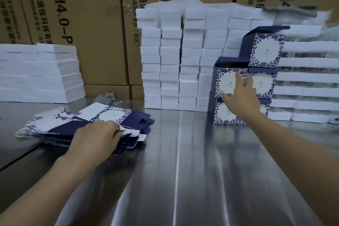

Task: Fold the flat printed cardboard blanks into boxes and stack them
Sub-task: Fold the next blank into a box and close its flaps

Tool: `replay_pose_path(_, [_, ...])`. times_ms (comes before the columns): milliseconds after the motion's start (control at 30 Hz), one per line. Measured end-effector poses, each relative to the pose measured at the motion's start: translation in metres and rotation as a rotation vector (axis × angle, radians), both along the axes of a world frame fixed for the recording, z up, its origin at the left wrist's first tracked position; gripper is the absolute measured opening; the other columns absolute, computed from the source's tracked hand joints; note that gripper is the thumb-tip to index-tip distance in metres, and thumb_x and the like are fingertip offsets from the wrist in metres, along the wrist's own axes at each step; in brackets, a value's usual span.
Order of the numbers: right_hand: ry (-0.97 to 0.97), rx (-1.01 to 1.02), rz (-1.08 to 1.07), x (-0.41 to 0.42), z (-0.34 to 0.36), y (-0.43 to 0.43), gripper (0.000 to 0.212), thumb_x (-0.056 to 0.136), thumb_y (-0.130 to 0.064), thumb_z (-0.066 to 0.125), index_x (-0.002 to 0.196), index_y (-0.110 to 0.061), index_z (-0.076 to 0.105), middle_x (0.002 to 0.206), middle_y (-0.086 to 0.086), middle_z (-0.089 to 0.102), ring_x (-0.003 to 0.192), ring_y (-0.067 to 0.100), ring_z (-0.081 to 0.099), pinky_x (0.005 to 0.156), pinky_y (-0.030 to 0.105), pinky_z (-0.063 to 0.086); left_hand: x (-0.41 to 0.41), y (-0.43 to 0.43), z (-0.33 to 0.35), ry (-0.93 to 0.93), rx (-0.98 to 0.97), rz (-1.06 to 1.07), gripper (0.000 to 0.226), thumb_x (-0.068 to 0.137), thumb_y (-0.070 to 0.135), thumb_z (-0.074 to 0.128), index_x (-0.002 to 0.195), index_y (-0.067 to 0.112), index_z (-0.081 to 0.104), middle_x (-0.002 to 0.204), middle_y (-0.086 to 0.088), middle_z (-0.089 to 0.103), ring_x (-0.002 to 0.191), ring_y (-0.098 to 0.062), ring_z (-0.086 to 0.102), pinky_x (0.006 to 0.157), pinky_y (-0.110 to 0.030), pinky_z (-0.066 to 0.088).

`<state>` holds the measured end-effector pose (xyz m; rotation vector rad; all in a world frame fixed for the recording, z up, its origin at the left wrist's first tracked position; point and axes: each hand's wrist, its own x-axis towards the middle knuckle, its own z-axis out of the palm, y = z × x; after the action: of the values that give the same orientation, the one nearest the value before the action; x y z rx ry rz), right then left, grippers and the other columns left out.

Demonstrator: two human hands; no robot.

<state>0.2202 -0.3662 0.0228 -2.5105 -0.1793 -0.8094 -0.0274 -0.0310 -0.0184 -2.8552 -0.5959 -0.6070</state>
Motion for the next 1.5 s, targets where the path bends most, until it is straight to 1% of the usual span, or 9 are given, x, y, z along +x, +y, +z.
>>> replay_pose_path(133, [-0.044, 0.038, 0.232, -0.063, -0.039, -0.008, 0.066, 0.096, -0.034, 0.069, 0.156, -0.024, 0.043, 0.163, 0.005, 0.032, 0.144, 0.032, 0.043, 0.106, 0.051, 0.047, -0.007, 0.0, 0.042, -0.276, 0.13, -0.047, 0.012, 0.103, 0.017, 0.06, 0.097, 0.019, 0.071, 0.075, -0.008, 0.062, 0.065, -0.031, 0.051, 0.058, -0.036, 0.039])
replay_pose_path(300, [-0.025, 0.147, 0.453, -0.124, -0.07, -0.001, 0.039, 0.095, -0.033, 0.072, 0.133, -0.026, 0.067, 0.135, -0.007, 0.055, 0.126, 0.017, 0.058, 0.108, 0.043, 0.047, -0.005, 0.0, 0.112, -0.739, -0.11, -0.192, 0.022, 0.107, 0.02, 0.054, 0.11, 0.016, 0.076, 0.093, -0.02, 0.073, 0.082, -0.041, 0.063, 0.071, -0.045, 0.052])
replay_pose_path(467, [-0.074, 0.58, 0.483, -0.135, -0.058, 0.006, 0.051, 0.105, -0.055, 0.055, 0.15, -0.03, 0.054, 0.143, -0.015, 0.052, 0.133, 0.009, 0.052, 0.116, 0.037, 0.042, 0.016, -0.07, 0.114, -1.016, -0.206, -0.524, 0.021, 0.107, 0.022, 0.058, 0.112, 0.015, 0.077, 0.095, 0.008, 0.073, 0.081, -0.004, 0.061, 0.073, -0.008, 0.043])
replay_pose_path(733, [0.829, 1.585, 0.585, -0.105, -0.059, -0.05, 0.075, 0.096, -0.07, 0.056, 0.105, 0.003, 0.074, 0.108, 0.026, 0.073, 0.102, 0.043, 0.074, 0.089, 0.053, 0.062, 0.052, -0.141, 0.008, -0.984, -0.573, -0.879, 0.013, 0.105, 0.018, 0.065, 0.105, 0.018, 0.078, 0.101, 0.015, 0.075, 0.097, -0.005, 0.071, 0.083, -0.039, 0.062])
replay_pose_path(867, [0.827, 1.406, 0.52, -0.099, -0.069, -0.06, 0.023, 0.1, -0.013, 0.064, 0.119, 0.0, 0.068, 0.092, 0.018, 0.077, 0.069, 0.024, 0.078, 0.06, 0.032, 0.065, 0.054, -0.144, -0.015, -0.918, -1.007, -0.825, 0.021, 0.099, 0.038, 0.06, 0.097, 0.029, 0.078, 0.102, 0.013, 0.075, 0.102, -0.01, 0.07, 0.087, -0.039, 0.059])
replay_pose_path(1000, [0.86, 1.185, 0.505, -0.096, -0.076, -0.06, 0.044, 0.097, 0.001, 0.066, 0.139, -0.011, 0.061, 0.111, 0.013, 0.079, 0.075, 0.021, 0.077, 0.063, 0.031, 0.064, 0.059, -0.14, -0.016, -0.72, -1.636, -0.397, 0.02, 0.097, 0.029, 0.068, 0.117, 0.031, 0.067, 0.119, 0.007, 0.069, 0.1, -0.005, 0.063, 0.076, -0.031, 0.059])
replay_pose_path(1100, [0.826, 1.134, 0.519, -0.099, -0.073, -0.059, 0.056, 0.095, 0.002, 0.069, 0.146, -0.018, 0.056, 0.117, 0.011, 0.079, 0.087, 0.026, 0.079, 0.065, 0.036, 0.067, 0.058, -0.135, -0.021, -0.395, -2.082, -0.233, 0.016, 0.1, 0.038, 0.064, 0.097, 0.023, 0.07, 0.077, 0.003, 0.08, 0.074, -0.02, 0.075, 0.063, -0.033, 0.058])
replay_pose_path(1267, [0.685, 1.025, 0.521, -0.109, -0.069, -0.044, 0.056, 0.098, -0.014, 0.072, 0.15, -0.027, 0.056, 0.117, -0.005, 0.079, 0.087, 0.017, 0.08, 0.063, 0.027, 0.062, 0.063, -0.134, -0.028, -0.389, -2.054, -0.198, 0.036, 0.104, 0.042, 0.062, 0.134, 0.021, 0.066, 0.115, -0.008, 0.079, 0.096, -0.037, 0.078, 0.08, -0.062, 0.062])
replay_pose_path(1500, [0.644, 1.02, 0.682, -0.14, -0.05, -0.022, 0.051, 0.102, -0.067, 0.05, 0.145, -0.043, 0.058, 0.143, -0.013, 0.064, 0.127, 0.011, 0.065, 0.106, 0.037, 0.051, 0.051, -0.141, -0.009, -0.42, -2.157, -0.597, 0.048, 0.106, 0.064, 0.044, 0.145, 0.042, 0.059, 0.125, 0.004, 0.077, 0.097, -0.022, 0.08, 0.066, -0.041, 0.064])
